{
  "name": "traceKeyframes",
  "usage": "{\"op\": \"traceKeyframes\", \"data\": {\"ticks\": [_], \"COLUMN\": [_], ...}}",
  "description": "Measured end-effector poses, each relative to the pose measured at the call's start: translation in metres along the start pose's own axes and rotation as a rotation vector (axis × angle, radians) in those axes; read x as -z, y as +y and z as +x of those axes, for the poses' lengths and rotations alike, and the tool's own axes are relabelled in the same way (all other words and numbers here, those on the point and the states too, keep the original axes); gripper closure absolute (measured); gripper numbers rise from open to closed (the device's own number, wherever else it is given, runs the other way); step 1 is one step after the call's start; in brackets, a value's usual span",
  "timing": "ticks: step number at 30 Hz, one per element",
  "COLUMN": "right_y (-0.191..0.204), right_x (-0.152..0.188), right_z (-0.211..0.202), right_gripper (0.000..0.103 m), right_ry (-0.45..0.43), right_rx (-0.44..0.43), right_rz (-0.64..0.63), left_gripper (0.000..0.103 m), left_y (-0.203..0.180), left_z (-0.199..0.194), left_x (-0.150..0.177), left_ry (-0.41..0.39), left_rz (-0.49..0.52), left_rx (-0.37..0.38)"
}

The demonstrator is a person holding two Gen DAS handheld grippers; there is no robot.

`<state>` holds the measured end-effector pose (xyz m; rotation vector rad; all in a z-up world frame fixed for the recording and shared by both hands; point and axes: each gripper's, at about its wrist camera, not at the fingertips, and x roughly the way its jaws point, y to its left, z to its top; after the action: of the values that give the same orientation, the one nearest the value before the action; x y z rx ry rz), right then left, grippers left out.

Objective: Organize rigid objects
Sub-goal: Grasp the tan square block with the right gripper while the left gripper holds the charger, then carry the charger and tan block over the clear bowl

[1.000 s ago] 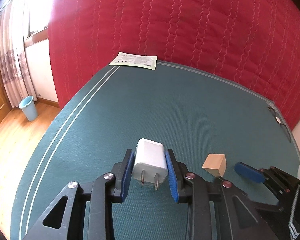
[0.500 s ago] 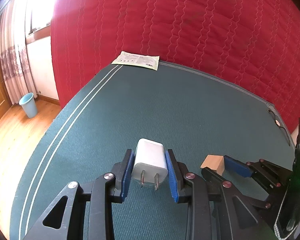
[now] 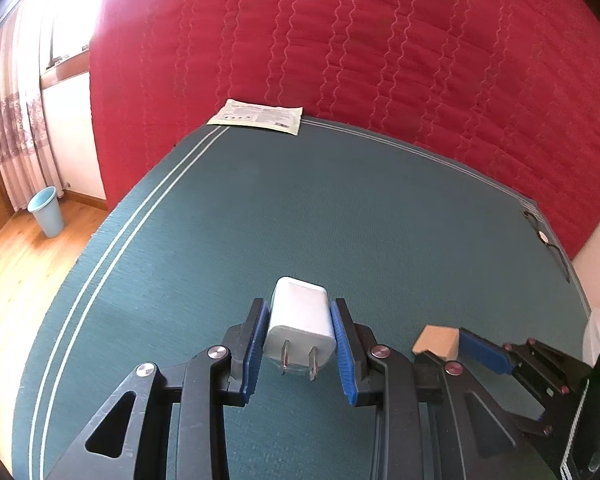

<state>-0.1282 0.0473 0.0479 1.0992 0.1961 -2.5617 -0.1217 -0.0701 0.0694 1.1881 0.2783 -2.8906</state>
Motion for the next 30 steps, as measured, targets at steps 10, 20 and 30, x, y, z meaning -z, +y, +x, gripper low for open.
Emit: {"op": "traceKeyframes", "data": {"ticks": [10,20,30], "right_y": [-0.016,-0.031,-0.055], "right_x": [0.033,0.061,0.085], "right_z": [-0.033,-0.065,-0.102], "right_gripper": [0.065,0.065,0.065], "right_ry": [-0.02,-0.047,-0.097], "right_rx": [-0.01,-0.013,0.024], "right_rz": [0.091,0.178,0.283], "left_gripper": [0.069,0.069,0.069], "left_y": [-0.015,-0.04,-0.057], "left_z": [-0.004,-0.007,-0.009], "left_x": [0.009,0.02,0.03], "left_ry": [0.0,-0.001,0.01], "left_rz": [0.052,0.137,0.2], "left_rx": [0.063,0.099,0.115]}}
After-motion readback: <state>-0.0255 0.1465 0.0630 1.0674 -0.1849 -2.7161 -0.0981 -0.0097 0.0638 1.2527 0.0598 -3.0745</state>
